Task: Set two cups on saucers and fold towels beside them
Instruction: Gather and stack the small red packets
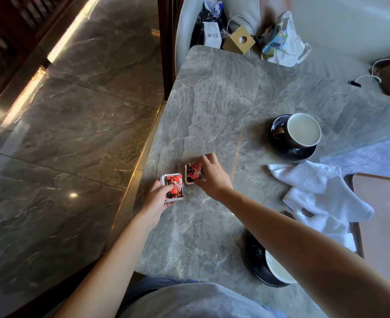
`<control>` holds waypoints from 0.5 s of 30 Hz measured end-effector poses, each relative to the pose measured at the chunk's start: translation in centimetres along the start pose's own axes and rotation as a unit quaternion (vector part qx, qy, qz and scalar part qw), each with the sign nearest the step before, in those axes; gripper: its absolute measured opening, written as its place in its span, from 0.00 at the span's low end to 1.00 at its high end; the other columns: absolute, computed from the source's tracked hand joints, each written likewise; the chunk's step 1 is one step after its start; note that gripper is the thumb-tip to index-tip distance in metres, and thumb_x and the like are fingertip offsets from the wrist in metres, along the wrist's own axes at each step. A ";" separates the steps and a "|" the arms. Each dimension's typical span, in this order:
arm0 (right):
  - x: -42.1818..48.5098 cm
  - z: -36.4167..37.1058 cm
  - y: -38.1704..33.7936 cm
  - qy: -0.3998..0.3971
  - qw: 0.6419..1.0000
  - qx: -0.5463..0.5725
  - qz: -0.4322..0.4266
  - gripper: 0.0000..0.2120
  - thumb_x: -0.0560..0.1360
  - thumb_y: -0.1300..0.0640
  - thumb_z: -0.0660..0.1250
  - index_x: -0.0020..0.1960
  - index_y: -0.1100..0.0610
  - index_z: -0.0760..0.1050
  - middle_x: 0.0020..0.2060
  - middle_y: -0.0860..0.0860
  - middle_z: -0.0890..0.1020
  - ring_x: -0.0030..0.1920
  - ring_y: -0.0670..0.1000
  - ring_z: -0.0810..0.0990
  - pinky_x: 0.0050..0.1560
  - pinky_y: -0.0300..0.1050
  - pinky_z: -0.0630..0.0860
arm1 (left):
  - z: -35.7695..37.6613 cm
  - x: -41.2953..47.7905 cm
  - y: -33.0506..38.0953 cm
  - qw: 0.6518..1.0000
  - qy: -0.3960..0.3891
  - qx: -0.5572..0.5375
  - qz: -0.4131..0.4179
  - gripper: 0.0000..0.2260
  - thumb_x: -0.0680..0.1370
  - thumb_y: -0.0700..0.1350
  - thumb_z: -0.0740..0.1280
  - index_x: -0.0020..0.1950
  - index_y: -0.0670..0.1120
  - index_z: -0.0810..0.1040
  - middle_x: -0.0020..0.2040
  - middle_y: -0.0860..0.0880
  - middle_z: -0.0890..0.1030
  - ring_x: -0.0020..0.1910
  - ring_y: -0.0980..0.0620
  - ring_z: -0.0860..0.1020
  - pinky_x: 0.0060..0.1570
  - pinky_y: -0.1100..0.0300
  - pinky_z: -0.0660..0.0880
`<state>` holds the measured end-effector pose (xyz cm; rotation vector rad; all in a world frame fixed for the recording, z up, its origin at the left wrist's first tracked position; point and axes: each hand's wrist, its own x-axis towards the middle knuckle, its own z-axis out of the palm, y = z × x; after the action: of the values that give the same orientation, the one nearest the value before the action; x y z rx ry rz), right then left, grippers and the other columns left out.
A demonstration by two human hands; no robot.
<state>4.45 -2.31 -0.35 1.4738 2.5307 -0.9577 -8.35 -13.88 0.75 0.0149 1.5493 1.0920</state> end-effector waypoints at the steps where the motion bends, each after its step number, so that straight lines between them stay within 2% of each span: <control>1: -0.2 0.0 0.0 0.003 1.000 0.016 0.007 0.20 0.70 0.56 0.71 0.58 0.50 0.67 0.58 0.51 0.70 0.53 0.54 0.75 0.40 0.50 0.76 | 0.0 0.1 0.0 1.000 0.003 -0.002 -0.001 0.06 0.78 0.38 0.59 0.47 0.48 0.73 0.52 0.42 0.78 0.46 0.47 0.77 0.39 0.59 0.72; 4: -0.2 -0.2 -0.2 0.014 0.991 0.113 0.075 0.12 0.73 0.59 0.63 0.55 0.52 0.69 0.51 0.53 0.80 0.46 0.56 0.78 0.41 0.48 0.74 | -0.2 0.4 -0.3 1.000 0.011 -0.006 -0.005 0.05 0.78 0.39 0.59 0.50 0.46 0.72 0.53 0.40 0.78 0.48 0.45 0.77 0.38 0.58 0.73; 7: -0.2 -0.7 -0.1 0.019 0.963 0.236 0.129 0.08 0.76 0.62 0.62 0.54 0.57 0.73 0.43 0.55 0.80 0.40 0.54 0.76 0.37 0.43 0.71 | 0.0 0.5 -0.3 0.999 0.019 -0.024 -0.012 0.04 0.78 0.39 0.59 0.47 0.46 0.72 0.47 0.42 0.79 0.41 0.48 0.79 0.36 0.59 0.72; 9: -0.6 -1.5 -0.2 0.002 0.914 0.373 0.157 0.06 0.76 0.65 0.64 0.52 0.59 0.74 0.42 0.57 0.79 0.37 0.54 0.76 0.38 0.43 0.72 | 0.5 0.6 -0.4 0.999 0.033 -0.039 -0.017 0.06 0.78 0.38 0.58 0.43 0.47 0.71 0.42 0.44 0.78 0.35 0.50 0.79 0.34 0.58 0.72; 11: -1.2 -2.5 -0.3 -0.047 0.851 0.495 0.167 0.08 0.75 0.68 0.64 0.47 0.56 0.74 0.40 0.54 0.79 0.37 0.50 0.77 0.41 0.43 0.75 | 0.9 0.6 -0.4 0.997 0.048 -0.053 -0.023 0.07 0.78 0.38 0.57 0.42 0.47 0.70 0.39 0.45 0.77 0.33 0.50 0.78 0.34 0.58 0.71; 12: -1.5 -2.9 -0.5 -0.076 0.838 0.516 0.160 0.09 0.75 0.68 0.64 0.46 0.54 0.74 0.40 0.52 0.79 0.38 0.48 0.78 0.44 0.41 0.76 | 1.2 0.6 -0.3 0.997 0.051 -0.059 -0.029 0.07 0.78 0.39 0.57 0.43 0.47 0.70 0.39 0.45 0.76 0.35 0.50 0.77 0.33 0.58 0.72; 15: -2.5 -3.5 -0.9 -0.132 0.844 0.505 0.122 0.10 0.76 0.68 0.62 0.54 0.58 0.74 0.43 0.53 0.78 0.42 0.46 0.78 0.47 0.40 0.78 | 2.0 0.3 0.0 0.994 0.054 -0.079 -0.052 0.07 0.79 0.42 0.55 0.47 0.44 0.72 0.38 0.45 0.76 0.36 0.50 0.74 0.25 0.63 0.75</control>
<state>5.91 -2.67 3.73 1.5727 1.5585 -2.4205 -6.88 -12.47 0.72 -0.2332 1.5380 1.1443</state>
